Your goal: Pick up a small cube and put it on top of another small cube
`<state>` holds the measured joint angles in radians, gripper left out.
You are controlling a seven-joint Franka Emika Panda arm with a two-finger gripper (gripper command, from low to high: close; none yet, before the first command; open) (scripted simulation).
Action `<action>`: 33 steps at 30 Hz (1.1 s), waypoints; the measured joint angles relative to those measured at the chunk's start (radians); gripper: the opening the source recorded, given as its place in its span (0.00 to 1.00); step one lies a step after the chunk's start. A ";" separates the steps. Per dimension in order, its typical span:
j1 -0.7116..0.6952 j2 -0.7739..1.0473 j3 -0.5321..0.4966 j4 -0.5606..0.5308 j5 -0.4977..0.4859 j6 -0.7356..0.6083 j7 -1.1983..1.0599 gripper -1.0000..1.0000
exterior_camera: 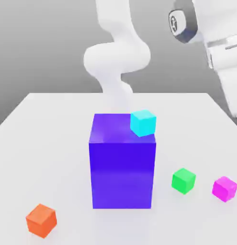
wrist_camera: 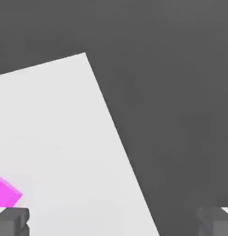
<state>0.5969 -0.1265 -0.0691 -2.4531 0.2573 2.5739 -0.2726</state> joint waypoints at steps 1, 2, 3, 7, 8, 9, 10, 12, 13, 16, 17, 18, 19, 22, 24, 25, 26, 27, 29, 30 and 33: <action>0.017 0.027 0.010 -0.007 0.000 0.013 -0.038 0.50; 0.039 0.054 0.019 -0.014 -0.002 0.026 -0.074 0.50; 0.055 0.080 0.026 -0.021 -0.007 0.039 -0.108 0.50; 0.120 0.183 0.045 -0.051 -0.054 0.096 -0.224 0.50; 0.130 0.208 0.050 -0.058 -0.074 0.110 -0.247 0.50; 0.139 0.232 0.054 -0.066 -0.098 0.125 -0.267 0.50; 0.149 0.256 0.057 -0.074 -0.126 0.139 -0.285 0.50; 0.169 0.302 0.062 -0.089 -0.195 0.167 -0.309 0.50; 0.180 0.327 0.060 -0.092 -0.224 0.185 -0.316 0.50; 0.193 0.420 0.055 -0.080 -0.250 0.258 -0.323 0.50; 0.192 0.454 0.056 -0.074 -0.251 0.285 -0.324 0.50; 0.191 0.489 0.058 -0.068 -0.250 0.312 -0.325 0.50; 0.191 0.518 0.060 -0.062 -0.246 0.334 -0.328 0.00; 0.191 0.518 0.060 -0.062 -0.246 0.334 -0.328 0.00; 0.191 0.518 0.060 -0.062 -0.247 0.332 -0.327 0.00; 0.189 0.533 0.061 -0.060 -0.245 0.344 -0.328 0.00; 0.190 0.522 0.060 -0.062 -0.247 0.336 -0.328 0.00; 0.192 0.500 0.058 -0.066 -0.249 0.318 -0.326 0.00; 0.195 0.440 0.055 -0.077 -0.253 0.271 -0.324 0.00; 0.195 0.407 0.054 -0.084 -0.253 0.245 -0.324 0.00; 0.187 0.316 0.050 -0.111 -0.263 0.180 -0.352 0.00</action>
<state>0.7836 0.1897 -0.0191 -2.5642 -0.0059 2.7537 -0.6249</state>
